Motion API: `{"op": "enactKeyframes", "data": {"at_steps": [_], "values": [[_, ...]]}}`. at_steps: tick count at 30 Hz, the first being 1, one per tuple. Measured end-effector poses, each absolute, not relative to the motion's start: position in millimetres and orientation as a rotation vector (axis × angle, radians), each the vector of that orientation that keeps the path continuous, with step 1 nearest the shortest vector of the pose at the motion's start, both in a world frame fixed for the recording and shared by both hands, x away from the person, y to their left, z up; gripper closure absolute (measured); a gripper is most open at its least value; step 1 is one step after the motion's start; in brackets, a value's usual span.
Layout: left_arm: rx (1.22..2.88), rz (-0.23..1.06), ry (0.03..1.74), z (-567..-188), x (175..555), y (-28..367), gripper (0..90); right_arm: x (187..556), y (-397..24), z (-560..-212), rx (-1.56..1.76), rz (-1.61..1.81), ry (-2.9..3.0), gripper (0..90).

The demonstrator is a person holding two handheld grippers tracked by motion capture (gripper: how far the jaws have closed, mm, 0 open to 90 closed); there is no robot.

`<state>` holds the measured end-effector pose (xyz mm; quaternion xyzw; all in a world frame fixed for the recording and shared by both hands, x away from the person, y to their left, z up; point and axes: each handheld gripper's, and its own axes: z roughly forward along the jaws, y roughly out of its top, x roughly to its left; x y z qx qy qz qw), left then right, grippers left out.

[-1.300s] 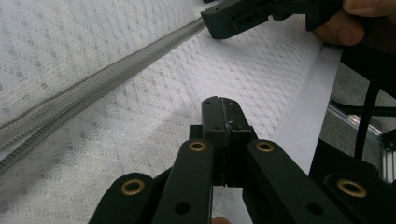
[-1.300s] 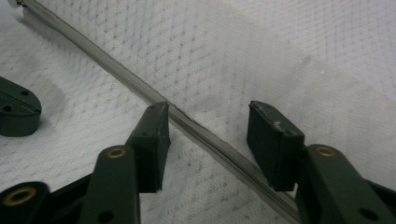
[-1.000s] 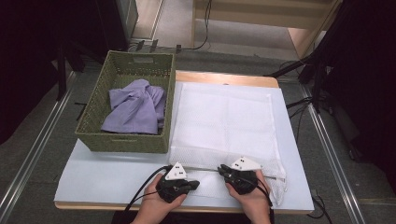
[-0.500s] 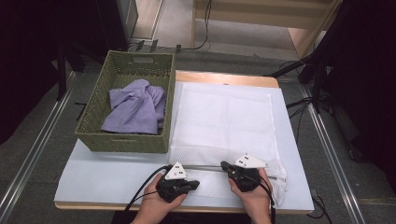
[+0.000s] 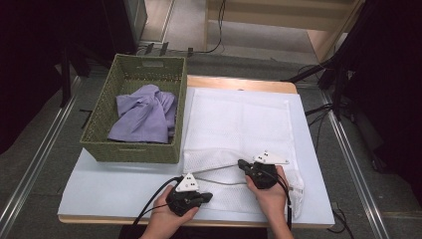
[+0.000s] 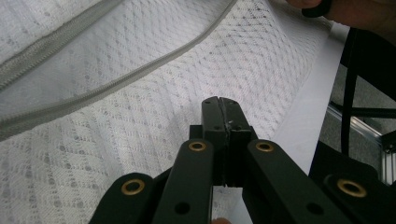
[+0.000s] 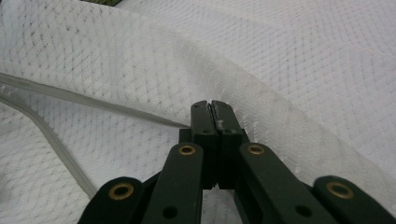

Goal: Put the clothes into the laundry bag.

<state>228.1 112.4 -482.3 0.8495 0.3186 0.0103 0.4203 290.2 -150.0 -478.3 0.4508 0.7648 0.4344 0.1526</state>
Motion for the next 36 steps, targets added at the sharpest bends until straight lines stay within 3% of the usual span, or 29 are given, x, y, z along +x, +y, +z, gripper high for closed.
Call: {"op": "enactKeyframes", "data": {"at_steps": [11,20,27,31,36], "values": [[2.128,0.018,0.799,-482.4,228.6,112.8,90.0,301.1,-149.6,-486.3,1.321,1.193,2.251,86.9],[2.127,0.014,0.799,-482.5,229.1,113.0,90.0,298.9,-157.7,-486.4,1.296,1.256,2.299,61.5],[2.126,0.017,0.799,-482.6,228.9,113.0,90.0,284.9,-166.8,-485.8,1.219,1.117,2.259,38.1],[2.127,0.014,0.798,-482.5,229.1,113.1,90.0,279.2,-167.9,-483.8,1.158,1.081,2.255,30.5],[2.128,0.008,0.799,-482.5,229.5,113.3,90.0,282.6,-158.5,-486.9,1.141,1.027,2.260,32.9]]}}
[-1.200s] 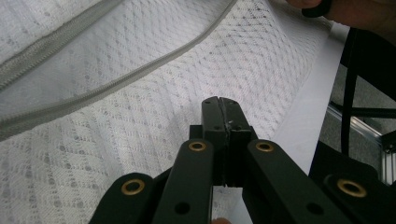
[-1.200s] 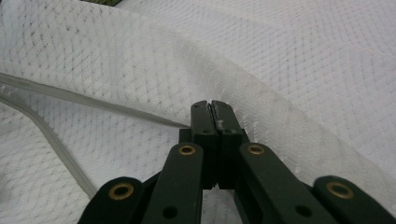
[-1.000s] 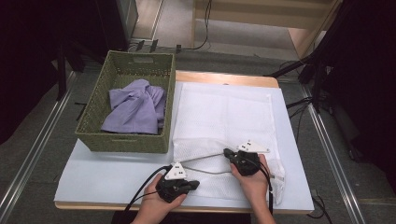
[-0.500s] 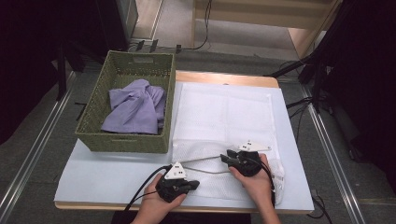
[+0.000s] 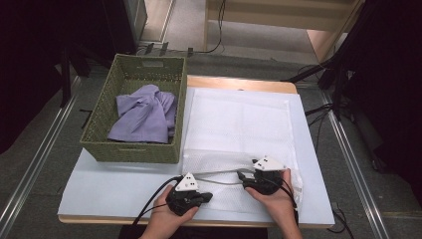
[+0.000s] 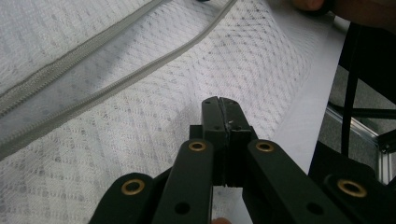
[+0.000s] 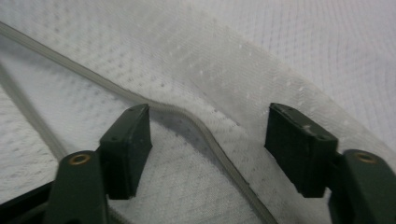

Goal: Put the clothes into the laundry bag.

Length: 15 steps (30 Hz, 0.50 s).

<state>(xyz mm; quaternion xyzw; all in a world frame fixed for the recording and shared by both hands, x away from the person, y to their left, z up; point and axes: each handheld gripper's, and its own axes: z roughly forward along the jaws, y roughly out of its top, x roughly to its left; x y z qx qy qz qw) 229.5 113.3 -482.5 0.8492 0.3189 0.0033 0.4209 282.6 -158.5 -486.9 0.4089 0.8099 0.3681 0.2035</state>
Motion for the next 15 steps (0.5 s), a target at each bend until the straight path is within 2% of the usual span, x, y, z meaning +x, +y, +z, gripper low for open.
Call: {"op": "enactKeyframes", "data": {"at_steps": [4,7,12,13,15], "values": [[2.126,0.012,0.797,-482.6,229.2,113.3,90.0,285.6,-163.0,-487.1,1.211,1.043,2.256,35.6],[2.124,0.013,0.797,-482.7,229.2,113.2,90.0,287.0,-168.3,-486.9,1.254,1.037,2.230,44.0],[2.127,0.014,0.798,-482.6,229.0,113.1,90.0,287.1,-165.3,-486.2,1.298,1.006,2.188,48.7],[2.125,0.013,0.798,-482.7,229.1,113.1,90.0,286.8,-164.2,-486.1,1.310,0.999,2.175,50.9],[2.128,0.014,0.798,-482.5,229.2,113.2,90.0,286.5,-163.3,-486.5,1.334,1.010,2.146,61.9]]}}
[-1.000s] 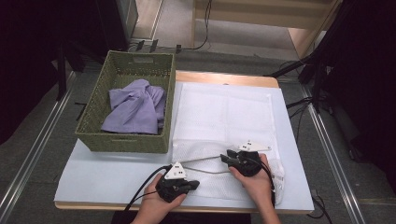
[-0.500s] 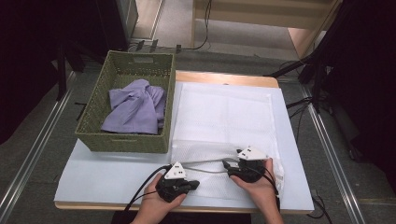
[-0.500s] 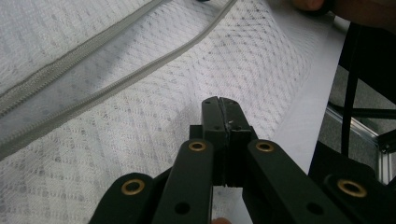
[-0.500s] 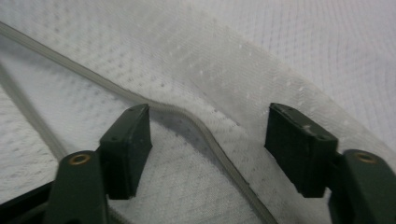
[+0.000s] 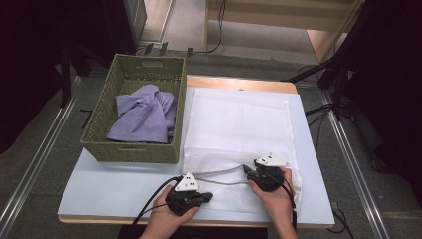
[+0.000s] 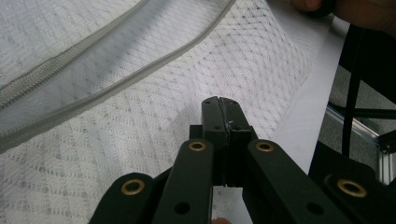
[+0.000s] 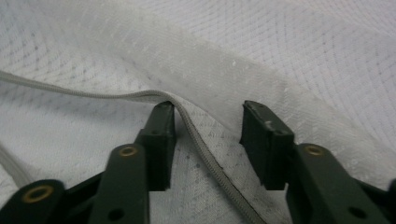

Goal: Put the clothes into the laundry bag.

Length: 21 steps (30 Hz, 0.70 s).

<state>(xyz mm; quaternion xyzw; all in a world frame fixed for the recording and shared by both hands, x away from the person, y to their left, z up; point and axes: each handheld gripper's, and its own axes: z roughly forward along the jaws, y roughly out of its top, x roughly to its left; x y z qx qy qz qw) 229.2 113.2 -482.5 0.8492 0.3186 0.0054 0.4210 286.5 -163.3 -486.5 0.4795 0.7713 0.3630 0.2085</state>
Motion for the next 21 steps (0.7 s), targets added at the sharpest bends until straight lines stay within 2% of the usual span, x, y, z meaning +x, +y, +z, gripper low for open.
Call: {"op": "enactKeyframes", "data": {"at_steps": [1,4,6,12,16,19,21], "values": [[2.124,0.013,0.797,-482.7,229.2,113.1,90.0,286.6,-163.4,-486.4,1.349,1.023,2.137,70.6],[2.127,0.012,0.798,-482.5,229.3,113.3,90.0,287.2,-164.3,-485.6,1.389,1.053,2.133,85.6],[2.126,0.009,0.799,-482.5,229.5,113.4,90.0,285.2,-163.4,-483.8,1.371,1.083,2.155,89.3],[2.126,0.010,0.797,-482.6,229.5,113.6,90.0,267.4,-160.0,-462.2,1.230,1.346,2.272,88.6],[2.124,0.003,0.800,-482.6,229.9,113.7,90.0,265.8,-150.7,-473.9,1.211,1.124,2.293,85.0],[2.122,0.003,0.799,-482.8,229.8,113.6,90.0,268.5,-147.0,-480.8,1.213,1.079,2.271,78.4],[2.125,0.004,0.800,-482.6,229.8,113.7,90.0,268.8,-144.3,-482.9,1.194,1.031,2.258,70.0]]}}
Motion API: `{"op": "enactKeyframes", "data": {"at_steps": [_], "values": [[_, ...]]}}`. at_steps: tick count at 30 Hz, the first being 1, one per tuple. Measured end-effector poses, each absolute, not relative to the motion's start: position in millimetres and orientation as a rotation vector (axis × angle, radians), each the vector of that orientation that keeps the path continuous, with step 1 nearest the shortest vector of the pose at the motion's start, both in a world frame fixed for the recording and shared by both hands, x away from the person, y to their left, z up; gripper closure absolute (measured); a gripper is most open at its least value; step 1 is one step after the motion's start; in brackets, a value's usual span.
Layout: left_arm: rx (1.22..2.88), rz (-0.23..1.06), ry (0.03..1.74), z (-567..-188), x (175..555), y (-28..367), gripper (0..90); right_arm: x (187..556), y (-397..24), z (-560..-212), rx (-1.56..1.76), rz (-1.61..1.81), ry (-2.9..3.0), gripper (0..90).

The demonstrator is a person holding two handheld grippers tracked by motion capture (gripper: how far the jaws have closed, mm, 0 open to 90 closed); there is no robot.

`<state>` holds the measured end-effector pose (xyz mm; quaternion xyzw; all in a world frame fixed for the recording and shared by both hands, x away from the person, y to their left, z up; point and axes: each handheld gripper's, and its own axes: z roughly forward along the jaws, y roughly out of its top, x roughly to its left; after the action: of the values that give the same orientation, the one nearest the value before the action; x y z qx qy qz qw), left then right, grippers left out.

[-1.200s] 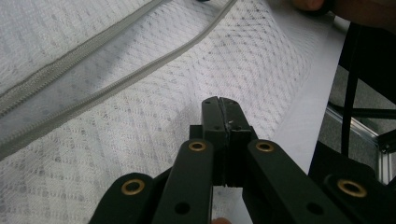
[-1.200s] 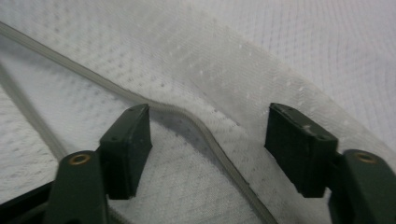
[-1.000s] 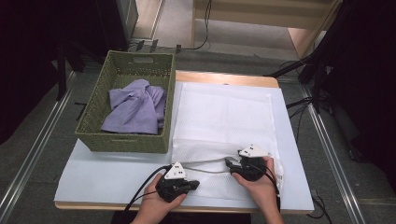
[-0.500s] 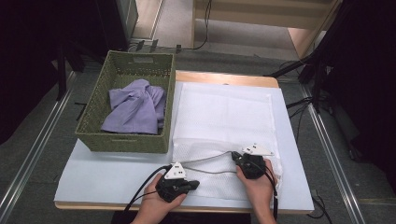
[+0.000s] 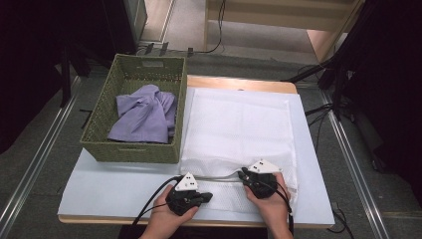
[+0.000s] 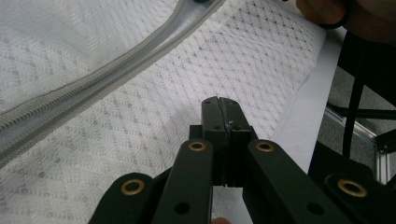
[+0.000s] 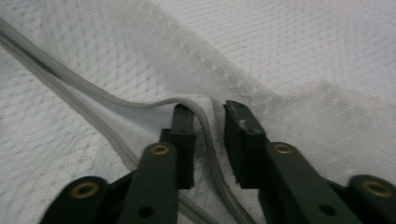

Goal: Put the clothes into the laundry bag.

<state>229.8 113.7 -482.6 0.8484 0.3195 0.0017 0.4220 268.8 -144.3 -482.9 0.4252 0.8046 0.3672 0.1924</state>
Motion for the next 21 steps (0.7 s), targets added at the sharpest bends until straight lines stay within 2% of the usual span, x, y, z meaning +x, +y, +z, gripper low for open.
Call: {"op": "enactKeyframes", "data": {"at_steps": [3,4,8,12,21], "values": [[2.125,0.004,0.800,-482.6,229.9,113.7,90.0,270.3,-143.2,-483.7,1.210,0.995,2.217,58.9],[2.125,0.005,0.800,-482.6,229.8,113.7,90.0,271.6,-143.2,-483.7,1.220,0.989,2.210,57.7],[2.123,0.003,0.799,-482.8,229.9,113.6,90.0,273.5,-140.6,-483.6,1.234,1.005,2.223,65.5],[2.126,0.006,0.800,-482.6,229.7,113.6,90.0,273.5,-137.6,-482.6,1.244,1.029,2.232,88.5],[2.123,0.011,0.800,-482.7,229.4,113.4,90.0,260.6,-152.9,-452.8,1.211,1.284,2.128,89.6]]}}
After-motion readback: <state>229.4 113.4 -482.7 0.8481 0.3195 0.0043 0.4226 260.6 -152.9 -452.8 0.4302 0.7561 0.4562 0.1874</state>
